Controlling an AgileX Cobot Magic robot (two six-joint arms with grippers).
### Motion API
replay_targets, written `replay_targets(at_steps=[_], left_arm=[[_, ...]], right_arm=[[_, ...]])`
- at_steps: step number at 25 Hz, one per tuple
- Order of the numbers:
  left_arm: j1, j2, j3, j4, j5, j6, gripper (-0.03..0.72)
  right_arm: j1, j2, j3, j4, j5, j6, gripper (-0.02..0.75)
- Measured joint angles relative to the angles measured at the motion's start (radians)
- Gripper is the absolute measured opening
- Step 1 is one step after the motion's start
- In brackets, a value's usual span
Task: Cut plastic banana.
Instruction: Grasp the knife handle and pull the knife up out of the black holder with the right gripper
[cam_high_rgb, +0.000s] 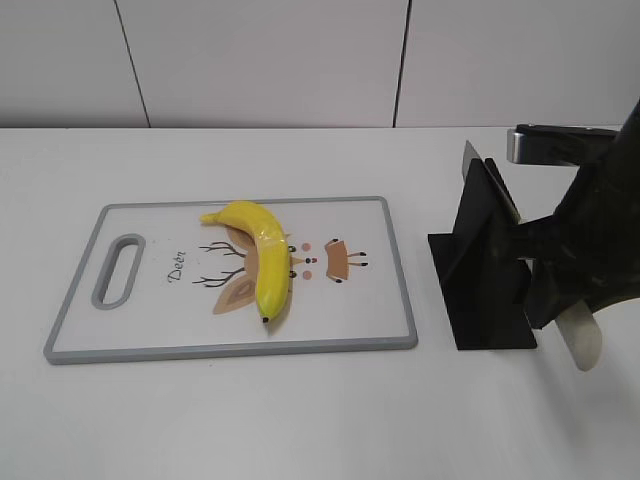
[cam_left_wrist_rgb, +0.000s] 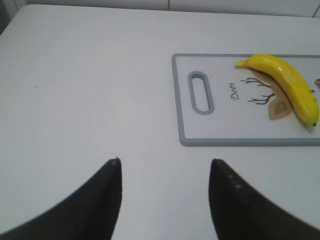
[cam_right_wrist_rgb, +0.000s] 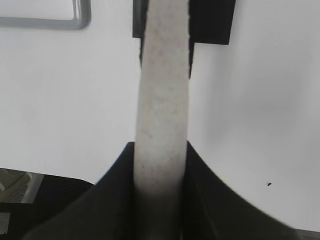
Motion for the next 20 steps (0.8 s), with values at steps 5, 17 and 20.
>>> replay_targets(at_steps=[5, 17, 20], left_arm=[[0.0, 0.0, 0.0, 0.0, 0.0, 0.0, 0.515], [0.0, 0.0, 0.0, 0.0, 0.0, 0.0, 0.506], [0.0, 0.0, 0.0, 0.0, 0.0, 0.0, 0.506]], right_arm=[[0.0, -0.091, 0.001, -0.002, -0.006, 0.029, 0.174], [0.001, -0.295, 0.001, -0.023, -0.016, 0.037, 0.169], [0.001, -0.306, -0.001, -0.031, -0.02, 0.032, 0.169]])
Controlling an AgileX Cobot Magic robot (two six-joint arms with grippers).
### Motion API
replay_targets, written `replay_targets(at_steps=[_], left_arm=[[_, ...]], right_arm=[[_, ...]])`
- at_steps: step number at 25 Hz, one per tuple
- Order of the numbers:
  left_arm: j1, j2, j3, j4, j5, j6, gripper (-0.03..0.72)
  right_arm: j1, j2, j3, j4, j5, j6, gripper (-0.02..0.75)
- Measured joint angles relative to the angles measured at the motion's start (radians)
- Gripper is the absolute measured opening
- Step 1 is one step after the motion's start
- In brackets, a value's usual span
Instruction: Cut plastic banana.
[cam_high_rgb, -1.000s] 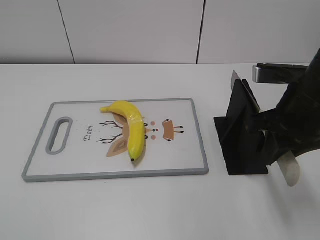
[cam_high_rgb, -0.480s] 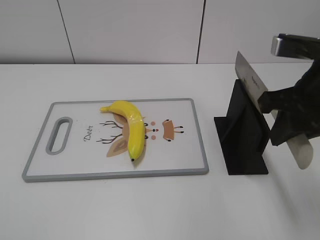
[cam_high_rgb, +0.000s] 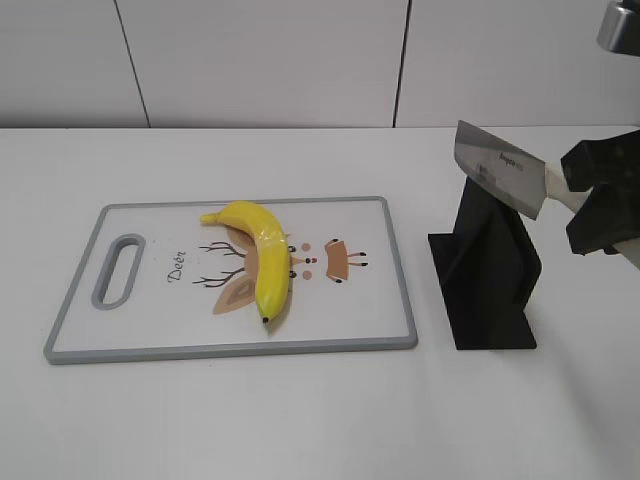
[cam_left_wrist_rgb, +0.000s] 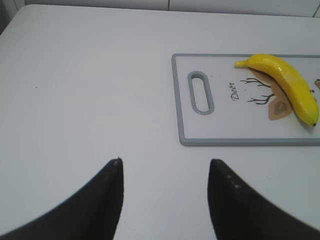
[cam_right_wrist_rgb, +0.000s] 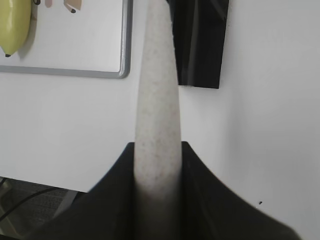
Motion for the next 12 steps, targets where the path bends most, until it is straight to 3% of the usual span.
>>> replay_targets(at_steps=[6, 12], left_arm=[[0.0, 0.0, -0.005, 0.0, -0.011, 0.003, 0.506], [0.0, 0.119, -0.066, -0.01, -0.084, 0.044, 0.506]], right_arm=[[0.0, 0.0, -0.048, -0.002, -0.005, -0.047, 0.169], [0.0, 0.0, -0.114, -0.004, -0.078, -0.272, 0.169]])
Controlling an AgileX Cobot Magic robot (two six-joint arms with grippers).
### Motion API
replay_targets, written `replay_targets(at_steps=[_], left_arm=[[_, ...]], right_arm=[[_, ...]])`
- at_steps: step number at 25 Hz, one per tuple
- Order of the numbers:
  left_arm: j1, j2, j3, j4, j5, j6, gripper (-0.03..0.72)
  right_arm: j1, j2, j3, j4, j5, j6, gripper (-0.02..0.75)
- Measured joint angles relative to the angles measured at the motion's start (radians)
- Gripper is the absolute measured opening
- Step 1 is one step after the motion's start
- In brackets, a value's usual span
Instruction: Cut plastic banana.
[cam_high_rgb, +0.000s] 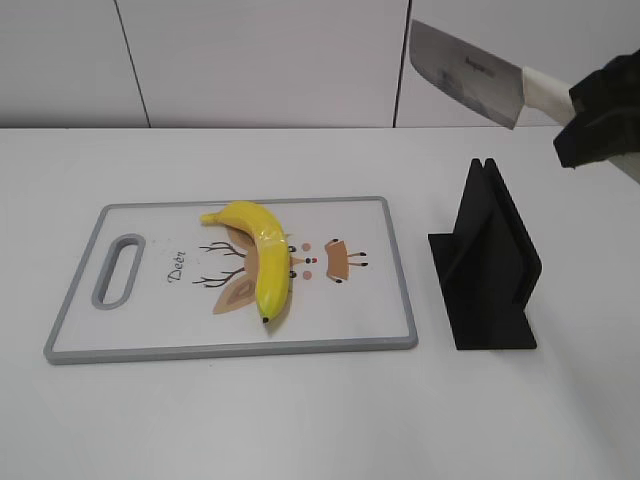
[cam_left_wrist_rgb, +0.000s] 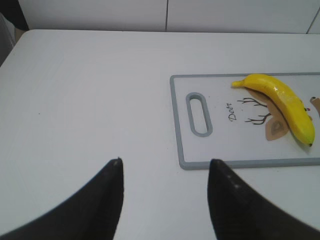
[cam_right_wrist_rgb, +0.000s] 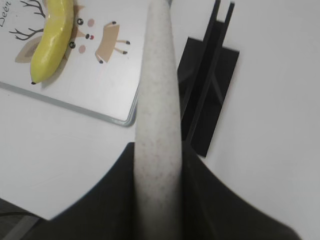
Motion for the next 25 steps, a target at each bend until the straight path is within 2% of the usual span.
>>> replay_targets(at_steps=[7, 13, 17, 23, 25], left_arm=[[0.0, 0.335, -0.094, -0.126, -0.151, 0.208, 0.506], [0.0, 0.65, -0.266, -0.223, -0.184, 0.453, 0.506], [0.0, 0.851, -0.418, -0.333, -0.161, 0.666, 0.506], [0.0, 1.11, -0.658, -0.506, -0.03, 1.108, 0.506], [0.0, 1.181, -0.727, -0.555, 0.033, 1.215, 0.506]], right_arm=[[0.0, 0.028, 0.0, 0.021, -0.156, -0.295, 0.169], [0.0, 0.122, -0.002, 0.065, -0.215, -0.539, 0.169], [0.0, 0.206, -0.033, 0.099, -0.178, -0.741, 0.169], [0.0, 0.348, -0.176, 0.185, -0.042, -1.019, 0.169], [0.0, 0.405, -0.244, 0.218, 0.005, -1.099, 0.169]])
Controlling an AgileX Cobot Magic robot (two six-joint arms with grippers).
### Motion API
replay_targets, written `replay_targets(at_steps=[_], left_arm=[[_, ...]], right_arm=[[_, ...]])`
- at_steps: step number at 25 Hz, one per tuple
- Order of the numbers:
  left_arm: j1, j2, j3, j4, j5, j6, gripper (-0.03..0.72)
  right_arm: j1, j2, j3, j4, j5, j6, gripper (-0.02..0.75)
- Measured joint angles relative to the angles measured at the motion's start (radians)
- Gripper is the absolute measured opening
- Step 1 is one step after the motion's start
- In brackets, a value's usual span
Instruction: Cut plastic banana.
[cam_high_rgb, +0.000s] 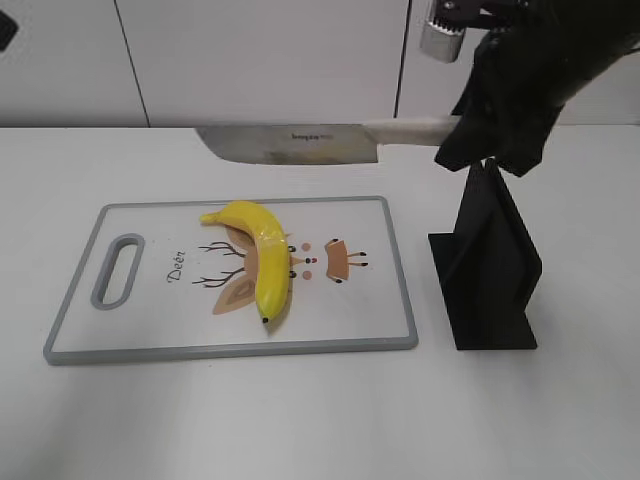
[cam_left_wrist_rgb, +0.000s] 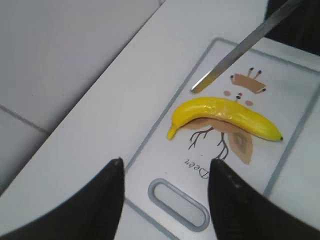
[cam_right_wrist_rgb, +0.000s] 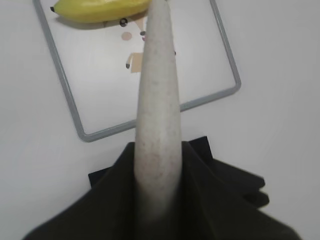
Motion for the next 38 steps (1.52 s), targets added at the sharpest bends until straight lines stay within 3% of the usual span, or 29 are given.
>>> replay_targets(at_steps=[4, 8, 14, 22, 25, 31, 34, 38], left_arm=[[-0.018, 0.111, -0.107, -0.061, 0.085, 0.173, 0.506], [-0.077, 0.216, -0.162, -0.067, 0.123, 0.247, 0.506], [-0.171, 0.356, -0.169, 0.035, 0.079, 0.263, 0.506], [-0.191, 0.453, -0.169, 0.08, -0.002, 0.264, 0.497], [-0.192, 0.462, -0.169, 0.083, -0.002, 0.264, 0.415], [-0.193, 0.462, -0.171, 0.109, -0.014, 0.264, 0.063], [-0.193, 0.462, -0.171, 0.124, -0.026, 0.265, 0.005], [-0.194, 0.462, -0.171, 0.135, -0.029, 0.267, -0.008]], right_arm=[[0.0, 0.105, -0.153, 0.061, 0.083, -0.151, 0.169], [0.0, 0.204, -0.286, 0.087, 0.16, -0.217, 0.169], [0.0, 0.279, -0.358, 0.179, 0.172, -0.296, 0.169], [0.0, 0.301, -0.361, 0.19, 0.175, -0.335, 0.169], [0.0, 0.304, -0.361, 0.196, 0.163, -0.335, 0.169], [0.0, 0.327, -0.361, 0.224, 0.145, -0.338, 0.169], [0.0, 0.329, -0.361, 0.245, 0.127, -0.354, 0.169], [0.0, 0.331, -0.361, 0.256, 0.124, -0.361, 0.169]])
